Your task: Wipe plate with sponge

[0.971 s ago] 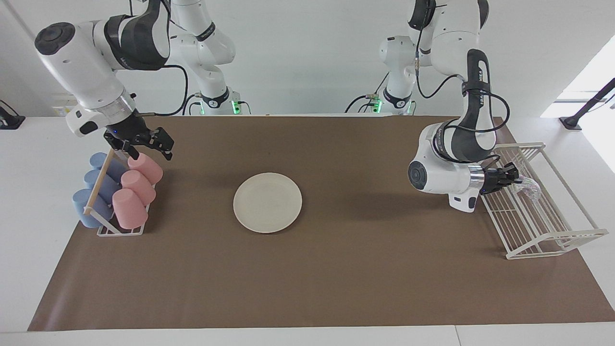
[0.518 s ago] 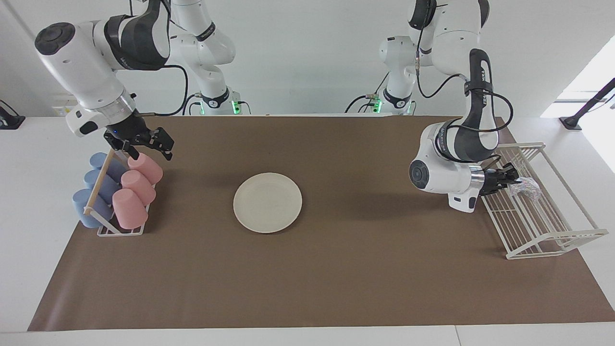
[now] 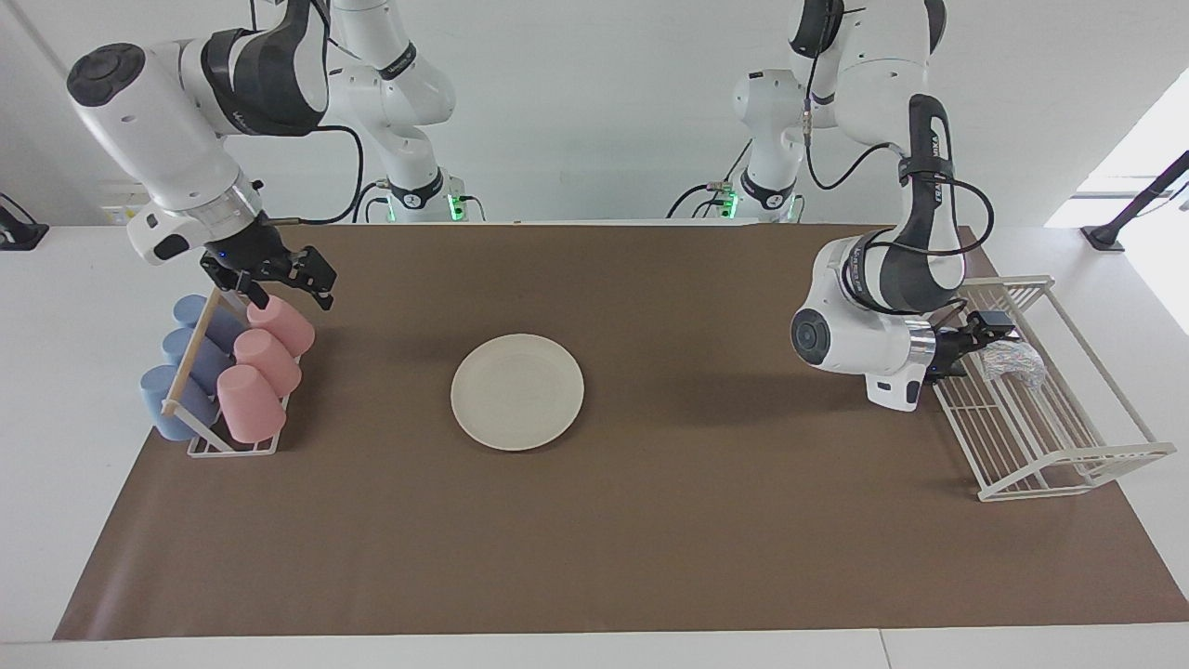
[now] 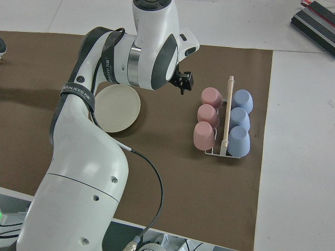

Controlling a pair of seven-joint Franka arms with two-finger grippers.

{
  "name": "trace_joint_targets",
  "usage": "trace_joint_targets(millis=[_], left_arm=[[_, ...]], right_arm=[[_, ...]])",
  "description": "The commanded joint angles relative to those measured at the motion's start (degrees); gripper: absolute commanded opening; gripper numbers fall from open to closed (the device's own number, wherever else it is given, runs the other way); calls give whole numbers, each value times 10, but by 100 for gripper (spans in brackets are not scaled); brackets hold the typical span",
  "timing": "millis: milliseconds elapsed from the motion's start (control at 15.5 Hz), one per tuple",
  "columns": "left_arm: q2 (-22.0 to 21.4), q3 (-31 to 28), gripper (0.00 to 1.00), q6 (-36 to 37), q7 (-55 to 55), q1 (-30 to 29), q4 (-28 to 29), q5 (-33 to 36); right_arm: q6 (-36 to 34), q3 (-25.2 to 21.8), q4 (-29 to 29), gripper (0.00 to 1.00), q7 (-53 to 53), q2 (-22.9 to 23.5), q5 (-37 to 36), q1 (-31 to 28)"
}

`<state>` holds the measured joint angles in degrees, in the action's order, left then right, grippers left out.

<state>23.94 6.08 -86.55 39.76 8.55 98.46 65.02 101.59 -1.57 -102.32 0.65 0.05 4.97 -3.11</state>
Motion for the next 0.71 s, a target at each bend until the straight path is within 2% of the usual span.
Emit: trace_joint_targets(millis=[0,194,388,518,647], left_arm=[[-22,2,100,-14,1,-12,-26,-71],[-86,2,100,-12,-21,-16,-35,-146],[-129,-4,100,-12,-22,-17,-48,-233],[-153,-5,100,-13,-26,-34,-63,-310],[-197,-5,100,-14,-66,-62,-63,-405]], right_arm=[[-8,2,-2,100,6,-6,-11,0],[-8,2,-2,100,6,-6,-11,0],[-8,2,-2,100,6,-6,-11,0],[-8,2,-2,100,6,-6,-11,0],[-8,2,-1,100,6,-6,-11,0]])
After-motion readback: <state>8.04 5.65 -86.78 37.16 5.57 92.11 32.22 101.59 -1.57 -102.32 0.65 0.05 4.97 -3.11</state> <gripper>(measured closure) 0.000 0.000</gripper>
